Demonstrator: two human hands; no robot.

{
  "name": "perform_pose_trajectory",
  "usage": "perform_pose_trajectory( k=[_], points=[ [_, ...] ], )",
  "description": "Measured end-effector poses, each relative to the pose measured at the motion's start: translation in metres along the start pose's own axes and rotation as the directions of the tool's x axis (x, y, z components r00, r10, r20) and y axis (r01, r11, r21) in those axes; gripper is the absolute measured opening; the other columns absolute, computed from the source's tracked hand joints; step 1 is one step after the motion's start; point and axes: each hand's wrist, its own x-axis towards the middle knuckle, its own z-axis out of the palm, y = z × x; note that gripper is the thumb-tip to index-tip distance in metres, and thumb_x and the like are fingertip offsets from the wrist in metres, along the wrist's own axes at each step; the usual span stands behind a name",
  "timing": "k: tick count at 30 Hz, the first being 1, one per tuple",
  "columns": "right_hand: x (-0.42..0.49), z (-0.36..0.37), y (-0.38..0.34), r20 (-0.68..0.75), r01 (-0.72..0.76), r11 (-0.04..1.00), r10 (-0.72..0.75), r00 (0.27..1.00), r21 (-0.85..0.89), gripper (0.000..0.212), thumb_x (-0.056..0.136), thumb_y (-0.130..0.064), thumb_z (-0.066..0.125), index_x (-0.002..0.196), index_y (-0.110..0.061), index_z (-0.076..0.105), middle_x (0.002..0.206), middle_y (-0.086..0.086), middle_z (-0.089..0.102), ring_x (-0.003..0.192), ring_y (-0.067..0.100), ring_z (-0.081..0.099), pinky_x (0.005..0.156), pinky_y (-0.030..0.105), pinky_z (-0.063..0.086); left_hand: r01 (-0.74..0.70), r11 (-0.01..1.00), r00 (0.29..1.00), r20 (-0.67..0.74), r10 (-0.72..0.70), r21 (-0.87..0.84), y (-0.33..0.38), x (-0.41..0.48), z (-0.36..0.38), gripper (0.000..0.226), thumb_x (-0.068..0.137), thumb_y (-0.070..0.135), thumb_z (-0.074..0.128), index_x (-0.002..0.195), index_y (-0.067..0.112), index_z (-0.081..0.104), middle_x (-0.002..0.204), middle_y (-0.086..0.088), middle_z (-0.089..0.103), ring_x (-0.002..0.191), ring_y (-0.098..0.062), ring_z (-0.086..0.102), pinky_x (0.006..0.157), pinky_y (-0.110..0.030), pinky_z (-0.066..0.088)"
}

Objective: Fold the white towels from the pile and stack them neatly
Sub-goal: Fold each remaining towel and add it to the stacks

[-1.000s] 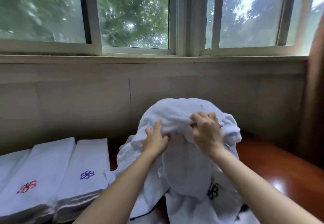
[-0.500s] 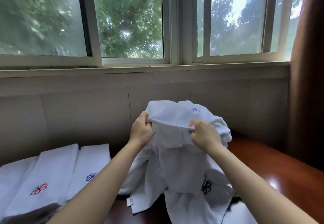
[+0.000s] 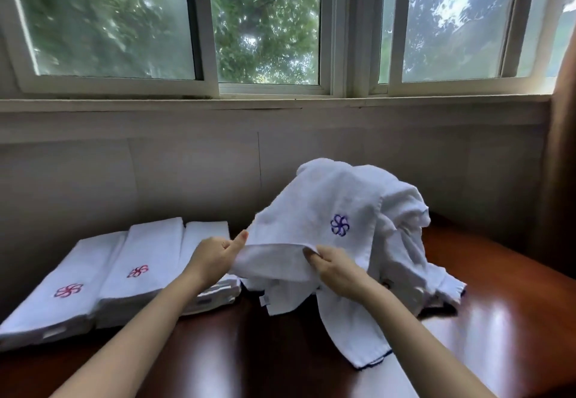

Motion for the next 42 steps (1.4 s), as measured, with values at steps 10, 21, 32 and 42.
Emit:
perform_pose_trajectory(
  k=[10, 21, 32, 42],
  points=[
    [-0.054, 0.134, -0.040, 0.744, -0.154, 0.906, -0.216, 0.632, 0.394, 0.021, 0.097, -0.027, 0.052, 0.105, -0.014, 0.066, 0.104, 0.009, 0.067, 0.086, 0.015, 0.065, 0.081, 0.018, 0.049, 0.364, 0.908, 0.904, 0.156, -0.398, 0.207, -0.140, -0.135, -0.005, 0.017, 0.096, 0.035, 0.051, 0.095, 0.020, 0.058, 0.111, 0.000, 0.059, 0.103, -0.014, 0.054, 0.084, -0.026, 0.041],
    [0.004, 0.135, 0.070, 0.044, -0.281, 0.906, 0.310, 0.950, -0.316, 0.036, 0.088, -0.004, 0.040, 0.116, -0.016, 0.058, 0.120, 0.007, 0.060, 0.106, 0.025, 0.055, 0.075, 0.027, 0.040, -0.319, 0.907, 0.898, 0.393, 0.197, 0.276, -0.096, -0.154, 0.051, 0.042, 0.094, 0.047, 0.049, 0.131, 0.028, 0.049, 0.129, 0.009, 0.046, 0.122, -0.010, 0.041, 0.101, -0.021, 0.030],
    [-0.028, 0.133, 0.015, 0.638, -0.277, 0.948, 0.116, 0.761, 0.159, 0.024, 0.092, -0.011, 0.046, 0.094, -0.025, 0.065, 0.074, -0.002, 0.068, 0.056, 0.011, 0.060, 0.054, 0.018, 0.048, -0.297, 0.762, 0.808, 0.577, -0.121, 0.575, -0.104, -0.127, 0.025, 0.029, 0.084, 0.032, 0.054, 0.112, 0.034, 0.060, 0.103, 0.006, 0.044, 0.113, -0.019, 0.043, 0.079, -0.029, 0.026],
    [-0.025, 0.147, 0.031, 0.339, 0.182, 0.897, -0.038, 0.940, -0.404, 0.061, 0.083, 0.000, 0.043, 0.139, -0.025, 0.043, 0.144, -0.001, 0.042, 0.134, 0.020, 0.035, 0.109, 0.031, 0.030, 0.039, 0.723, 0.955, 0.186, -0.229, 0.690, -0.157, -0.131, -0.038, 0.027, 0.096, 0.018, 0.047, 0.111, 0.030, 0.065, 0.116, 0.002, 0.050, 0.112, -0.018, 0.046, 0.092, -0.027, 0.038]
  ],
)
